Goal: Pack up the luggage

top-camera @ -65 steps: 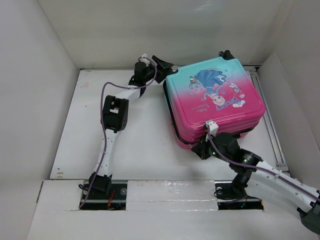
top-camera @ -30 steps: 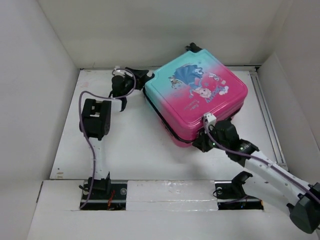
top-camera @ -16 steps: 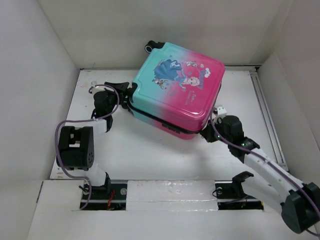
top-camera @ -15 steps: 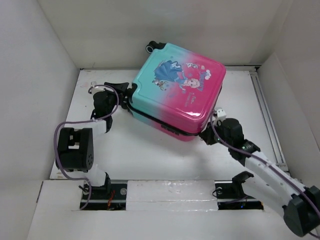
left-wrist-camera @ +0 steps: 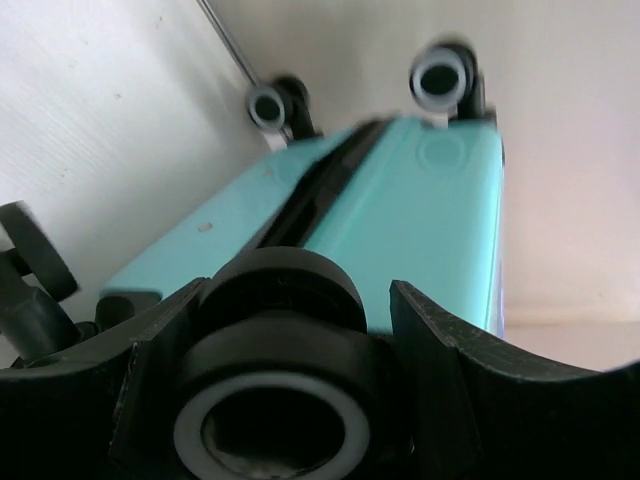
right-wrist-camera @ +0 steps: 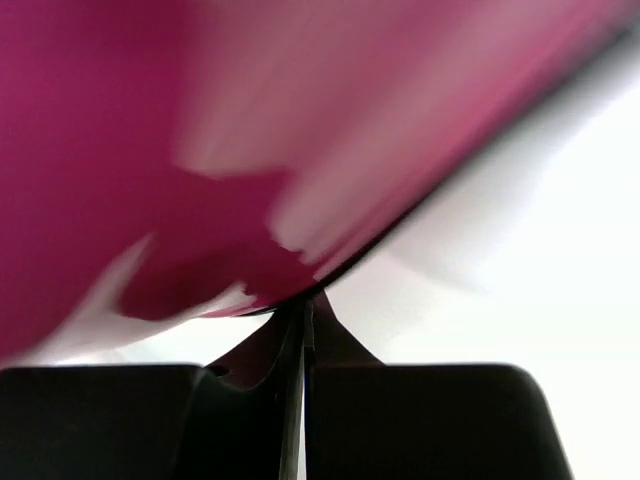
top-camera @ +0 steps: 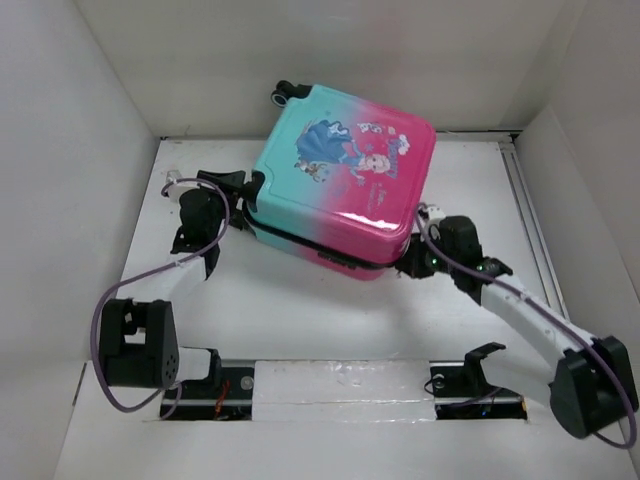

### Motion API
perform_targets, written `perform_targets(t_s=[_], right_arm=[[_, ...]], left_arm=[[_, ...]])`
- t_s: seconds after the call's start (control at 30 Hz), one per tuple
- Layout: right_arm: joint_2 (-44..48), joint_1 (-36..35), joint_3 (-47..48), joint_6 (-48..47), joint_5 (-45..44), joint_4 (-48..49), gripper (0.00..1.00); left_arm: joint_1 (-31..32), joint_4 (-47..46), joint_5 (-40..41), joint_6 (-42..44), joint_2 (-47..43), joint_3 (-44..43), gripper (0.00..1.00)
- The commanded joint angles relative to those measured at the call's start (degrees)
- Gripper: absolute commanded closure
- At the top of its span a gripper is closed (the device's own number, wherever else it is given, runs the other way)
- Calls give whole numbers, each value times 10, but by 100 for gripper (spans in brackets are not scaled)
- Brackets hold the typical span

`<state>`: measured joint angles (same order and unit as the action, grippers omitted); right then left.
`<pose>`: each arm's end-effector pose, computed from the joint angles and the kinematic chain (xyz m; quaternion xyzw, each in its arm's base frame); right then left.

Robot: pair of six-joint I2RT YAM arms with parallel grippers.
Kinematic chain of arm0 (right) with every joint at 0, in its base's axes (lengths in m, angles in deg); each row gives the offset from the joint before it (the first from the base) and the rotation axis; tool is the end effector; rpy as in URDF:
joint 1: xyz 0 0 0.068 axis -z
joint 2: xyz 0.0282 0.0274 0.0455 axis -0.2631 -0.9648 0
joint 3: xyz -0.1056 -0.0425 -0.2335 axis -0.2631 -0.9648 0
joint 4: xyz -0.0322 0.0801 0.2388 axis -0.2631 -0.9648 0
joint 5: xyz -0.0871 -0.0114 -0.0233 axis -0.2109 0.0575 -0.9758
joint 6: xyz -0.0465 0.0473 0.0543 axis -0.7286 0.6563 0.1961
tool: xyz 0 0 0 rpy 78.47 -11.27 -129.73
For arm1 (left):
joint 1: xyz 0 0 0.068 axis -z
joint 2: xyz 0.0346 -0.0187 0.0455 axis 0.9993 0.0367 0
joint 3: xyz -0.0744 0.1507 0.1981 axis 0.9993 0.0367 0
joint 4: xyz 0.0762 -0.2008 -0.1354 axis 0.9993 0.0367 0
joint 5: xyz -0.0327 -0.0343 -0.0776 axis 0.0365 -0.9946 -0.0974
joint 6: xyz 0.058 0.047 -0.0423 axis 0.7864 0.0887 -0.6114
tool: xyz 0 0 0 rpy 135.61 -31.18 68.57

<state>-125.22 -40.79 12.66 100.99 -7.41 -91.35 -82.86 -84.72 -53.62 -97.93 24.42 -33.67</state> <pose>0.2051 0.1250 0.1922 -0.1400 0.8730 0.2963 0.3611 0.3329 -0.0314 0.2521 -0.3455 0.6283 -0.4035 0.5684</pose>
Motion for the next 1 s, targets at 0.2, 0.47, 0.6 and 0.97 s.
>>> perform_targets(t_s=[0.2,0.47,0.6,0.97], right_arm=[[17,66,37,-19,22,149,100],[32,59,-46,10,-6,195,100],[7,59,-18,4,3,193,100],[127,-76,-22,-33,120,91,100]], left_arm=[[46,-39,-40,137,-182,-1,100],[46,-18,-26,147,-197,-4,100],[46,-11,-59,131,-186,-9,100],[23,-29,3,125,-188,96,100]])
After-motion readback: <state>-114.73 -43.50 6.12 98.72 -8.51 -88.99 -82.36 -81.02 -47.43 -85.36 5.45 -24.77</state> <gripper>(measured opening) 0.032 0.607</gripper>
